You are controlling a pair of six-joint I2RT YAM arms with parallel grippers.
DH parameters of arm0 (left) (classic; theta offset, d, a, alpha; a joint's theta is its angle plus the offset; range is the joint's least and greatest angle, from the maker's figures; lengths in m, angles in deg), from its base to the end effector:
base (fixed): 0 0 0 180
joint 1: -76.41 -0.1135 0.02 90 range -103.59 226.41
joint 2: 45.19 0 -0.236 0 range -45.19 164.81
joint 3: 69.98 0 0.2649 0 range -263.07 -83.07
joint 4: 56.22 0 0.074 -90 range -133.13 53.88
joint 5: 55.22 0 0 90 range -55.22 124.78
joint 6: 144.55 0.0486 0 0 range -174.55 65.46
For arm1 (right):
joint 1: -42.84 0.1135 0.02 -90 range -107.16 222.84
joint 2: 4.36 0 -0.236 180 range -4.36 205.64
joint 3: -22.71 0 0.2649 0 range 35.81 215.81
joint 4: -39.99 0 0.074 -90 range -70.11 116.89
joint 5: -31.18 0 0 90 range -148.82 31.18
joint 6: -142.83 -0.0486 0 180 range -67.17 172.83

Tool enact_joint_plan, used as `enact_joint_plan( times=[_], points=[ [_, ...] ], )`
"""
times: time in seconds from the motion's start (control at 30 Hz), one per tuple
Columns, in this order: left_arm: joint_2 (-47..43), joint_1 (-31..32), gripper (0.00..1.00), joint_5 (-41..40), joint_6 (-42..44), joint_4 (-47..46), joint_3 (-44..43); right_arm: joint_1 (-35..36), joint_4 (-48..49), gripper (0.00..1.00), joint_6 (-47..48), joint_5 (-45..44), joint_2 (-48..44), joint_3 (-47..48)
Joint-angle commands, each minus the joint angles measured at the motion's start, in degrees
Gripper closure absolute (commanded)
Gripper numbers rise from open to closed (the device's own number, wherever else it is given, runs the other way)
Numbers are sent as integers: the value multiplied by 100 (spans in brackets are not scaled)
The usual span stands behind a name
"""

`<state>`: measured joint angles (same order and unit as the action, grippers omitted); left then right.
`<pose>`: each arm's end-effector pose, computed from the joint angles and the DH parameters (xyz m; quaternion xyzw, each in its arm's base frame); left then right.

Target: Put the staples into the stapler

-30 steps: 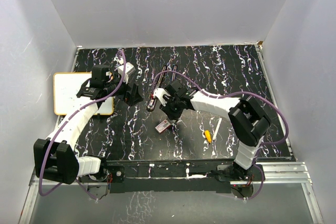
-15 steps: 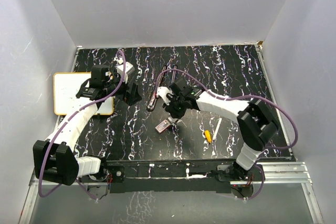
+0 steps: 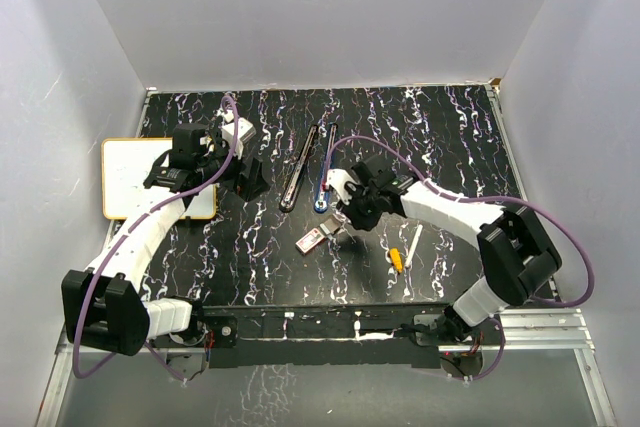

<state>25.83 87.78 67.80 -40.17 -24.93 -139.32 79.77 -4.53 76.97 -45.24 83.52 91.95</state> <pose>0.2931 -0.0860 0.2665 0.3200 0.7911 -0.2376 0.4641 0.2466 0.1996 0.1565 -0.5144 0.8180 0.1400 0.2162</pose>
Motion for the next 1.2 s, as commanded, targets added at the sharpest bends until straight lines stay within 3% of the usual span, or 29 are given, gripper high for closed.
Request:
enact_joint_plan(
  times=[0.0, 0.87, 0.97, 1.17],
  points=[
    [-224, 16, 3, 204, 22, -18, -55, 48, 290, 82, -14, 356, 50, 96],
    [-235, 9, 3, -649, -55, -124, 0, 493, 410, 78, -483, 715, 1492, 1267],
    [-244, 5, 3, -647, -41, -123, 8, 521, 383, 74, -473, 720, 1538, 1298],
    [-250, 12, 3, -607, -8, -115, 25, 519, 363, 57, -450, 643, 1514, 1298]
  ],
)
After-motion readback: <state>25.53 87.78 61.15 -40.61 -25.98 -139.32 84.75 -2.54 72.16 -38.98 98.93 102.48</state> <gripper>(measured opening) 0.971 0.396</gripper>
